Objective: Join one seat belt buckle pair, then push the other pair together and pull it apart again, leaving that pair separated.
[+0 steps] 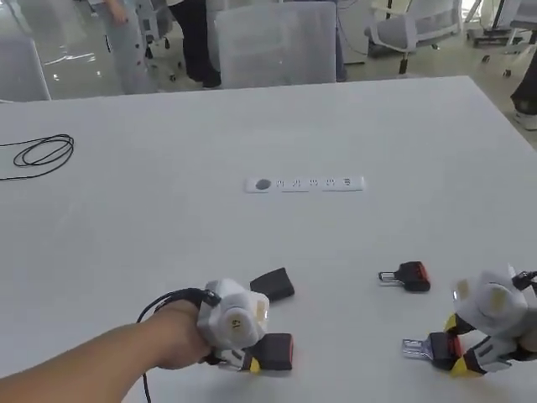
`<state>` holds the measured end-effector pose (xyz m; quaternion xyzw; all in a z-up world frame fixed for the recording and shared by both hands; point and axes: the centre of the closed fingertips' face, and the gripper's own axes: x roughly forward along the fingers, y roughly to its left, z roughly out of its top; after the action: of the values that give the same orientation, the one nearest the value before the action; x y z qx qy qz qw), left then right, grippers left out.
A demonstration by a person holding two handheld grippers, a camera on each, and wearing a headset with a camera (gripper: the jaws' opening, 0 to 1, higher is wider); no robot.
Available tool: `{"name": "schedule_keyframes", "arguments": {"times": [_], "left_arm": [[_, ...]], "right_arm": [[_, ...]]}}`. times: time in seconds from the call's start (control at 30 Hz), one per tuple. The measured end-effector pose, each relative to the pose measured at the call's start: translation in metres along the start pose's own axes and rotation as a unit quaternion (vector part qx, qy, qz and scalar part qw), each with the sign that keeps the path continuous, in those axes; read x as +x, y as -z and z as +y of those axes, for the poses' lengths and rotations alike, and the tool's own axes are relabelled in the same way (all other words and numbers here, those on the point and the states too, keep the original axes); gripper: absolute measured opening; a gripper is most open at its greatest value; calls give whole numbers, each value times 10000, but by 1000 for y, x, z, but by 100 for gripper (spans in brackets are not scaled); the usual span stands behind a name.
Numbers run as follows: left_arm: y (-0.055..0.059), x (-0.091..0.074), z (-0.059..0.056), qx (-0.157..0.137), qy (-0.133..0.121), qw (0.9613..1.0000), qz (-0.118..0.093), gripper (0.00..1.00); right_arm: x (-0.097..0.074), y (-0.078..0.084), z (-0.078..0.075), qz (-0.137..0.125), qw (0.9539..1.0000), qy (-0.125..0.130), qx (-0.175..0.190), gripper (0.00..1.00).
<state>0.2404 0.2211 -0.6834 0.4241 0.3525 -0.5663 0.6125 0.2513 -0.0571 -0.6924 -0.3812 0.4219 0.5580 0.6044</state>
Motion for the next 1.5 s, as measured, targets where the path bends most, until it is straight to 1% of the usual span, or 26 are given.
{"name": "schedule_keyframes", "arguments": {"times": [0.1, 0.2, 0.33, 0.37, 0.6, 0.77, 1.0, 1.5], "left_arm": [[0, 0, 0, -24, -7, 10000, 6, 32], [1, 1, -1, 139, -12, 9999, 93, 32], [2, 1, 0, 22, -12, 10000, 87, 31], [2, 1, 0, -51, -25, 9999, 83, 31], [2, 2, 0, -97, -27, 9999, 115, 31], [2, 2, 0, -177, -49, 9998, 97, 32], [2, 2, 0, -231, -48, 9997, 118, 32], [2, 3, 2, -276, 12, 9995, 153, 32]], "right_arm": [[0, 0, 0, -15, 10000, -6, -7, 34], [0, 0, 0, -49, 10000, -2, -12, 34], [0, 0, 0, -74, 10000, -8, -9, 34], [0, 0, 1, -70, 10000, -8, -23, 34], [1, 0, 1, -23, 10000, -7, -58, 34], [1, -2, 1, -14, 10000, 2, -70, 34], [6, -17, 5, -100, 9999, 8, -141, 34], [25, -73, 19, -508, 9985, -92, -201, 34]]}}
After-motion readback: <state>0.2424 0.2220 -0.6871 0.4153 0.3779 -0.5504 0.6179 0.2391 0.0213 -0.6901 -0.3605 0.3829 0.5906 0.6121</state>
